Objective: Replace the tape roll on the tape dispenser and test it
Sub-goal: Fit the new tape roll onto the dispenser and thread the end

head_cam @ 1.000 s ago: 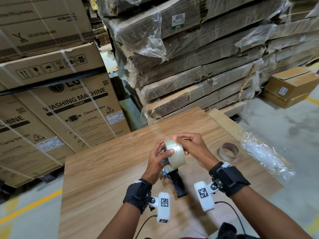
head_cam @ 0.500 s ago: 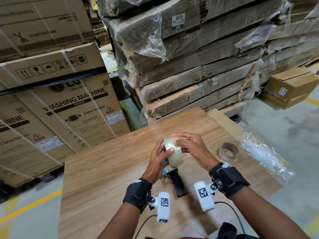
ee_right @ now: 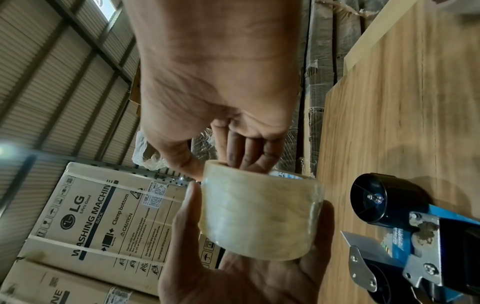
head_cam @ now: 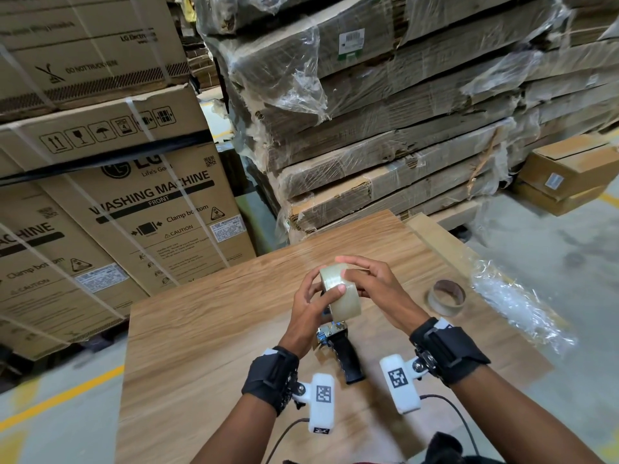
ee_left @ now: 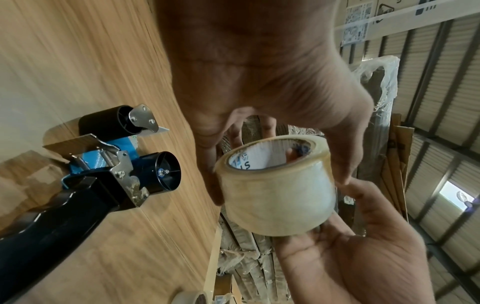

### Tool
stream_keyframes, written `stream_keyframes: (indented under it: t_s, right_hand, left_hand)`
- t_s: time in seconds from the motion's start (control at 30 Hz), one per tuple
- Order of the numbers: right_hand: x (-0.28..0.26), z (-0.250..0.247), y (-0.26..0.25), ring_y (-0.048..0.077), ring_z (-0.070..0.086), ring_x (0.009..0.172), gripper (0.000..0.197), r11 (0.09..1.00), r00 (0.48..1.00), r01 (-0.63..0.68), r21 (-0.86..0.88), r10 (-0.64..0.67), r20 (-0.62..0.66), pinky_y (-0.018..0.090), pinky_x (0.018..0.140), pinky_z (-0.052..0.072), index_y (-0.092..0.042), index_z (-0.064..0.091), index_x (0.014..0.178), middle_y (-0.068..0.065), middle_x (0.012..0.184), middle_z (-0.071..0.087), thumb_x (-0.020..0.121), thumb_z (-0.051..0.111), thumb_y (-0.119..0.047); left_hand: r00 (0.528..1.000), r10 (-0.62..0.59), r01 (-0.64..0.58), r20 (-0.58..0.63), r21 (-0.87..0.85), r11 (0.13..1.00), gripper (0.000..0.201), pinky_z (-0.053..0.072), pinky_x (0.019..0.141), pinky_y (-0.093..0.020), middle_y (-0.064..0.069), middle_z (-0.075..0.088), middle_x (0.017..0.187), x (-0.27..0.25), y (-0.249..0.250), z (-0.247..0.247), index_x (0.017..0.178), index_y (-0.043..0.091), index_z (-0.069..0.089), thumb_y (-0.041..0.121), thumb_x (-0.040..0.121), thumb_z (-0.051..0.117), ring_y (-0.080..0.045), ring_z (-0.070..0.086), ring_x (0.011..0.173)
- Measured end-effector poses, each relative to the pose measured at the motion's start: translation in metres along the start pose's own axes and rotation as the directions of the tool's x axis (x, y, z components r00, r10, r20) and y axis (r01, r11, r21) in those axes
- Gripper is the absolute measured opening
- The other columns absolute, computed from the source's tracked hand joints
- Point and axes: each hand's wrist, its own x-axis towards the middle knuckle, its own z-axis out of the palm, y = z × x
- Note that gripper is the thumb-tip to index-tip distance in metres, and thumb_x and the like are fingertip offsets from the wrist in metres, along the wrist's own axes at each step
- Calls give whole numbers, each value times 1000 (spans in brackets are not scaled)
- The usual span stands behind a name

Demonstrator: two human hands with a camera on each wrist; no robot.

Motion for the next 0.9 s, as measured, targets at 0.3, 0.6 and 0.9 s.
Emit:
stream_keyframes:
  t_s: [0.3, 0.6, 0.9]
  right_hand:
    - [-4, -2, 0, 7, 66, 66, 38, 1000, 1000, 6, 11, -6, -10, 18, 66, 54, -18, 73, 124, -2, 72, 73, 90, 71, -1]
    - [3, -2, 7, 18, 71, 72, 15, 995, 976, 26, 100, -3, -219, 24, 59, 56, -8, 82, 97, 5, 85, 80, 92, 68, -4]
    - [-1, -8, 9, 18, 71, 87, 20, 995, 996, 13, 95, -4, -94, 27, 72, 59, -18, 81, 110, 9, 104, 79, 98, 66, -13]
  left_hand:
    - [990, -133, 132, -40, -21, 991, 85, 52, 87, -73, -14, 64, 134, 3, -4, 3, 147, 15, 40, 52, 82, 78, -40, 66, 117]
    - [984, 30, -39, 176, 51, 998, 66, 48, 89, -72, -7, 62, 126, -3, 2, -2, 137, 31, 54, 5, 80, 72, -34, 62, 111]
    - [998, -8, 5, 67, 40, 999, 53, 51, 86, -73, -17, 65, 125, -1, -1, 3, 133, 35, 58, 25, 84, 74, -42, 63, 116]
